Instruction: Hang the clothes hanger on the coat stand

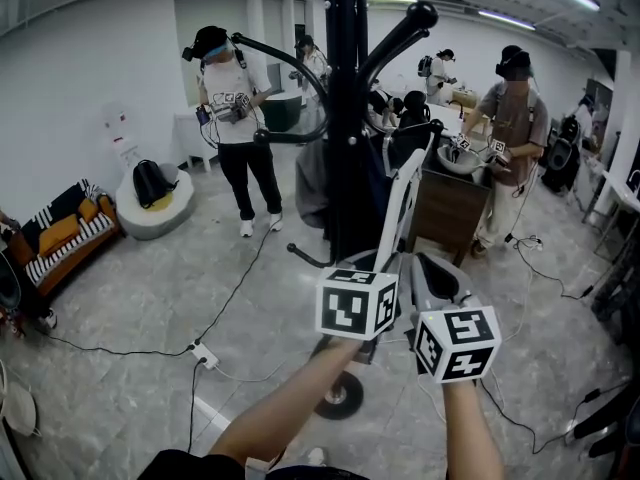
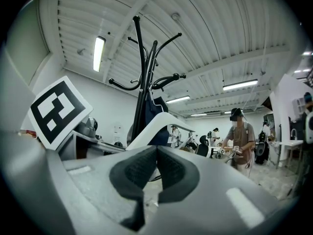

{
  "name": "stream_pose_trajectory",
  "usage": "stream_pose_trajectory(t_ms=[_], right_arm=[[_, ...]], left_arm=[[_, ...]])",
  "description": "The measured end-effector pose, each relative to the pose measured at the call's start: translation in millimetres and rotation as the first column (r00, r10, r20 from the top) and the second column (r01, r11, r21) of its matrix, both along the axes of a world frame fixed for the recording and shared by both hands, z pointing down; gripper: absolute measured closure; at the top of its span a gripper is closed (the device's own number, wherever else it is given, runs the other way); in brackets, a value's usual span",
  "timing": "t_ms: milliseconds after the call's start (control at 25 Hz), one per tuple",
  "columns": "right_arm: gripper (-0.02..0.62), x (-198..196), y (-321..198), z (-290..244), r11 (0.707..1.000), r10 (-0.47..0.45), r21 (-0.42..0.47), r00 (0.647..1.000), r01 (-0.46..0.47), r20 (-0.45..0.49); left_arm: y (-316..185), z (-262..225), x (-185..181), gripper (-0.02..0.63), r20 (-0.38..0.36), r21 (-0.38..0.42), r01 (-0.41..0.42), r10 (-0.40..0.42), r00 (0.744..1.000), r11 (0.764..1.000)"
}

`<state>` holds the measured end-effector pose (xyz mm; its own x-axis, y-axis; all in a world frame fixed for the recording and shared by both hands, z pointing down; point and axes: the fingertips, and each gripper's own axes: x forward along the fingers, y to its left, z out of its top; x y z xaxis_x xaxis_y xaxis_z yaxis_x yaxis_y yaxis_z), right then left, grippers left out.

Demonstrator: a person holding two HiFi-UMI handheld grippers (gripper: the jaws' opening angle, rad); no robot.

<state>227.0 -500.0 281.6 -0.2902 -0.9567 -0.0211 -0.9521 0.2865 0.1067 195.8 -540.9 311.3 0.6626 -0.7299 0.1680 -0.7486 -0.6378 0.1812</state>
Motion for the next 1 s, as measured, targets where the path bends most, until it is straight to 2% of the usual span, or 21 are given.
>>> stream_pose_trajectory(t_ms=[280,480,1000], right_arm=[[0.595,-1,2,0,1.0,-0.007,-0.003,1.0,0.007,0.003],[0.595,-3,5,1,1.0,-0.015,-0.004,1.0,0.015,0.006],[0.595,-10,25,8,0.999,-0.05,-0.018,0.999,0.05,0.012]], left_arm=[[1,-4,-4,0.534,-0.001,0.024,0.009,-0.009,1.0,1.0],[7,-14,-12,0.523,-0.015,0.093,0.033,-0.032,0.999,0.995],[32,-22,-24,0.471,-0.035,0.133,0.047,-0.043,0.998,0.99]])
